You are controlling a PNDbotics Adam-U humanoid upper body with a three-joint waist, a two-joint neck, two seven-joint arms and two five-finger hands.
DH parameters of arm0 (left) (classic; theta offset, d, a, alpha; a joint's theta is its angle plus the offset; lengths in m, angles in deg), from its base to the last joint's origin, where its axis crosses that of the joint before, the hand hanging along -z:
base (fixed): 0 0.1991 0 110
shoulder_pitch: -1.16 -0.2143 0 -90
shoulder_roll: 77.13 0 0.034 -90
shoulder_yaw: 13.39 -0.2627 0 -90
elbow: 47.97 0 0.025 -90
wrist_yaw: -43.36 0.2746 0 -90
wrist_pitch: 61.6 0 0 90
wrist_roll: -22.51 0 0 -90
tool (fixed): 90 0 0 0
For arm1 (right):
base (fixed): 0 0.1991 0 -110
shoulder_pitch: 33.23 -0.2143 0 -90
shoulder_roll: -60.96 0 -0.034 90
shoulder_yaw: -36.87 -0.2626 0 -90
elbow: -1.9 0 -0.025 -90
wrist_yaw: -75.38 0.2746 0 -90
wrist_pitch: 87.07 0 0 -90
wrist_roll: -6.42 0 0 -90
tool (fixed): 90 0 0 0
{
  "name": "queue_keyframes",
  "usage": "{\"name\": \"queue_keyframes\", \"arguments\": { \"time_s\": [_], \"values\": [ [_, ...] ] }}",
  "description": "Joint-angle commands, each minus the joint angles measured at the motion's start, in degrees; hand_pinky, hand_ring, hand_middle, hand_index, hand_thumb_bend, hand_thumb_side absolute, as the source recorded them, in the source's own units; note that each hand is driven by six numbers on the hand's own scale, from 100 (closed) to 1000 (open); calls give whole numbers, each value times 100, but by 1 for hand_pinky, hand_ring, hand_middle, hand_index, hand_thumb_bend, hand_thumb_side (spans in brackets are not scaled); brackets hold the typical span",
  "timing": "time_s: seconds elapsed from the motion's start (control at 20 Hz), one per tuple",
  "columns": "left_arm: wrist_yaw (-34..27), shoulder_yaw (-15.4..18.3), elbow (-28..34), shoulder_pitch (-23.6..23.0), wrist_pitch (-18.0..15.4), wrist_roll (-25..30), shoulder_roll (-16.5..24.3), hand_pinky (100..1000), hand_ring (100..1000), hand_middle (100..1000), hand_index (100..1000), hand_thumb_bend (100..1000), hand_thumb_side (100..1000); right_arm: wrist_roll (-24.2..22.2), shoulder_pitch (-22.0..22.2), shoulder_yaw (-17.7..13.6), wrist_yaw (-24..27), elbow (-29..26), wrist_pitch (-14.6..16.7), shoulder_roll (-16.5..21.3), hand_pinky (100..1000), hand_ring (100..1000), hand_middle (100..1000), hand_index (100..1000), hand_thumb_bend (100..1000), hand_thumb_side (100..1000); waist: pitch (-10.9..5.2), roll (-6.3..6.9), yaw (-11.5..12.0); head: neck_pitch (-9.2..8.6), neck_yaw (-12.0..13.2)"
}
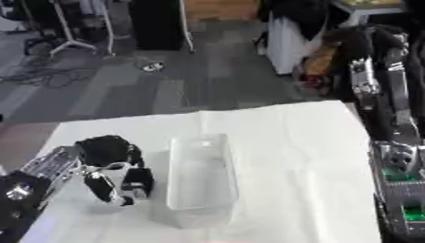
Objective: Pick up objects on the table and place them in the box.
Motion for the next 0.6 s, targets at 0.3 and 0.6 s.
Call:
{"name": "queue_keyframes", "arguments": {
  "time_s": [0.3, 0.6],
  "values": [
    [385, 165, -150, 164, -10, -279, 5, 559, 518, 549, 732, 411, 602, -14, -122, 16, 10, -87, -2, -17, 318, 343, 365, 637, 123, 982, -52, -6, -15, -37, 3],
    [587, 238, -296, 180, -11, -422, -58, 564, 520, 550, 731, 412, 602, -17, -126, 16, 14, -94, 0, -29, 318, 343, 365, 637, 123, 982, -45, -11, -25, -34, -2]
  ]
}}
